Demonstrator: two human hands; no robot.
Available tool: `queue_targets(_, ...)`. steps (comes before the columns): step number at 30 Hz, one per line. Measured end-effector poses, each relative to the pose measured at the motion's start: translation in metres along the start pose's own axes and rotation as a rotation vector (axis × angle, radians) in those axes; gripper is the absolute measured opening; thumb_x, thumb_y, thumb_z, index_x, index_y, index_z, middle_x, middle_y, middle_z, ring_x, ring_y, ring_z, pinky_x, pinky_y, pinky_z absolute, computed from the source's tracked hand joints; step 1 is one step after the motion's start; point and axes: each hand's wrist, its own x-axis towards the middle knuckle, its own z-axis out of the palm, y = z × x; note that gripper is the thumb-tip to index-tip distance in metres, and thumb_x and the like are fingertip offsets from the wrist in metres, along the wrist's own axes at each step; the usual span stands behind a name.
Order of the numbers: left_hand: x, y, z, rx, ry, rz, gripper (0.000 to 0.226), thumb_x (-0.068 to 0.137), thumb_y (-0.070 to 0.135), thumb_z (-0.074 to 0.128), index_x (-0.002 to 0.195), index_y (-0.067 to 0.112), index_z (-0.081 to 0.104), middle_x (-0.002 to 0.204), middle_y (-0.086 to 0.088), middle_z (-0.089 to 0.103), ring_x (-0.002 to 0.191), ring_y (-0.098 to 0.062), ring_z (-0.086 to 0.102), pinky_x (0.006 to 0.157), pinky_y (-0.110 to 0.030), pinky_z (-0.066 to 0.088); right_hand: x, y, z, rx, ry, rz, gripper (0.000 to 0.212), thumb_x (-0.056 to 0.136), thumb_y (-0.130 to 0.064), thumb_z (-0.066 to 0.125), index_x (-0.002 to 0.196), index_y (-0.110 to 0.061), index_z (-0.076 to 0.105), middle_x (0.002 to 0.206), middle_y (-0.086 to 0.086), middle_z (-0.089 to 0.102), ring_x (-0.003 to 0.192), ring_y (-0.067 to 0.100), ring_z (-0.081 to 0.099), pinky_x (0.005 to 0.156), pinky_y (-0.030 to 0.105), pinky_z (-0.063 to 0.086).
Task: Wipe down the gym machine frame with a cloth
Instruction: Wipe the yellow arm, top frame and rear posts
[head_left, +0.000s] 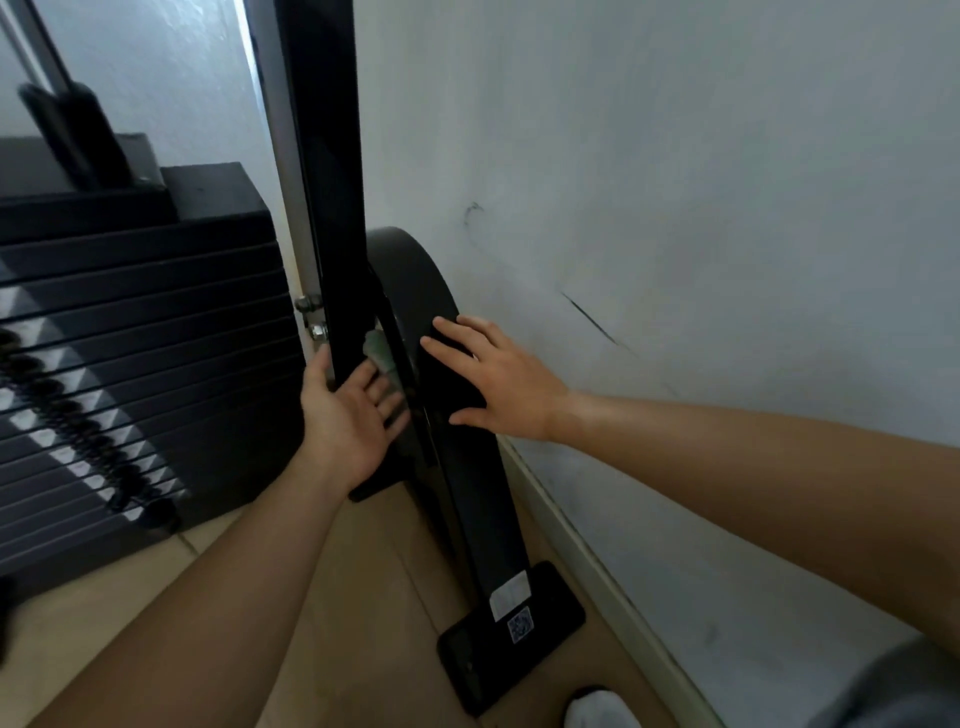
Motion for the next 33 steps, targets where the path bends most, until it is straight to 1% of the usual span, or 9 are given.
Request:
queue_targets(6,-0.007,-0.031,-0.015,0.068,0.046,-0.106,0.075,0.089,0.073,0.04,0.145,0.024,0.054,0.143,-0.006,0.06,0.135,-0.028,0.051,0.118,-0.048,0.03,0.0,0.002,0.003,-0.013,0.02,-0.001,0.1,0.08,-0.053,0.076,0.159,-0.023,0.022,0.166,0.005,0.02,0.15,0.029,0.018,0.11,0.046,0.042)
queue_targets(11,-0.014,-0.058,-0.023,0.208,0.09,-0.239,0.06,0.093,0.07,0.039,0.118,0.024,0.069,0.115,-0.004,0.076,0.113,-0.025,0.066,0.088,-0.04,0.049,0.001,0.002,0.003,-0.016,0.009,0.014,0.1,0.079,-0.054,0.076,0.159,-0.024,0.023,0.166,0.005,0.019,0.15,0.028,0.019,0.108,0.049,0.043)
queue_targets(16,-0.017,-0.074,-0.036,0.361,0.125,-0.369,0.063,0.098,0.066,0.037,0.119,0.018,0.072,0.104,-0.008,0.078,0.099,-0.026,0.07,0.085,-0.039,0.051,0.0,0.002,0.001,-0.023,-0.007,0.006,0.1,0.08,-0.055,0.075,0.159,-0.023,0.023,0.166,0.006,0.019,0.15,0.03,0.02,0.111,0.048,0.04)
queue_targets(19,-0.021,-0.079,-0.044,0.357,0.219,-0.41,0.054,0.099,0.056,0.049,0.117,0.009,0.069,0.105,-0.014,0.07,0.097,-0.029,0.066,0.078,-0.039,0.056,0.0,-0.001,0.001,-0.036,-0.006,-0.003,0.099,0.081,-0.055,0.074,0.159,-0.022,0.023,0.166,0.007,0.019,0.15,0.031,0.021,0.113,0.048,0.037)
queue_targets(23,-0.019,-0.072,-0.047,0.272,0.314,-0.26,0.025,0.099,0.026,0.059,0.117,0.009,0.065,0.099,-0.009,0.068,0.086,-0.022,0.067,0.058,-0.028,0.059,0.001,-0.002,-0.001,-0.037,0.014,-0.008,0.097,0.08,-0.054,0.074,0.158,-0.02,0.028,0.164,0.01,0.023,0.147,0.034,0.024,0.111,0.051,0.036)
queue_targets(26,-0.008,-0.054,-0.044,0.298,0.358,-0.056,0.013,0.098,0.024,0.061,0.103,0.016,0.071,0.096,-0.008,0.073,0.08,-0.016,0.071,0.055,-0.026,0.058,0.005,-0.003,0.0,-0.02,0.094,-0.014,0.084,0.082,-0.057,0.068,0.152,-0.019,0.04,0.158,0.01,0.034,0.139,0.035,0.034,0.106,0.053,0.039)
queue_targets(28,0.0,-0.044,-0.046,0.579,0.355,0.193,0.017,0.098,0.027,0.062,0.085,0.023,0.074,0.086,-0.007,0.073,0.073,-0.01,0.071,0.062,-0.029,0.06,0.01,-0.005,0.0,-0.018,0.146,-0.018,0.079,0.083,-0.057,0.064,0.149,-0.019,0.044,0.156,0.009,0.037,0.135,0.035,0.038,0.104,0.051,0.039)
queue_targets(30,0.006,-0.04,-0.051,0.96,0.266,0.44,0.02,0.098,0.027,0.062,0.08,0.027,0.071,0.076,0.0,0.069,0.069,-0.01,0.065,0.065,-0.027,0.052,0.016,-0.005,-0.002,-0.033,0.171,-0.02,0.078,0.083,-0.056,0.064,0.149,-0.019,0.044,0.157,0.01,0.036,0.136,0.035,0.038,0.103,0.05,0.037)
queue_targets(33,0.017,-0.045,-0.068,1.459,0.07,0.546,0.015,0.098,0.019,0.061,0.106,0.016,0.073,0.1,-0.004,0.07,0.09,-0.017,0.065,0.075,-0.025,0.044,0.021,-0.003,-0.003,-0.012,0.153,-0.003,0.079,0.084,-0.056,0.065,0.15,-0.019,0.043,0.159,0.009,0.034,0.14,0.036,0.035,0.103,0.053,0.038)
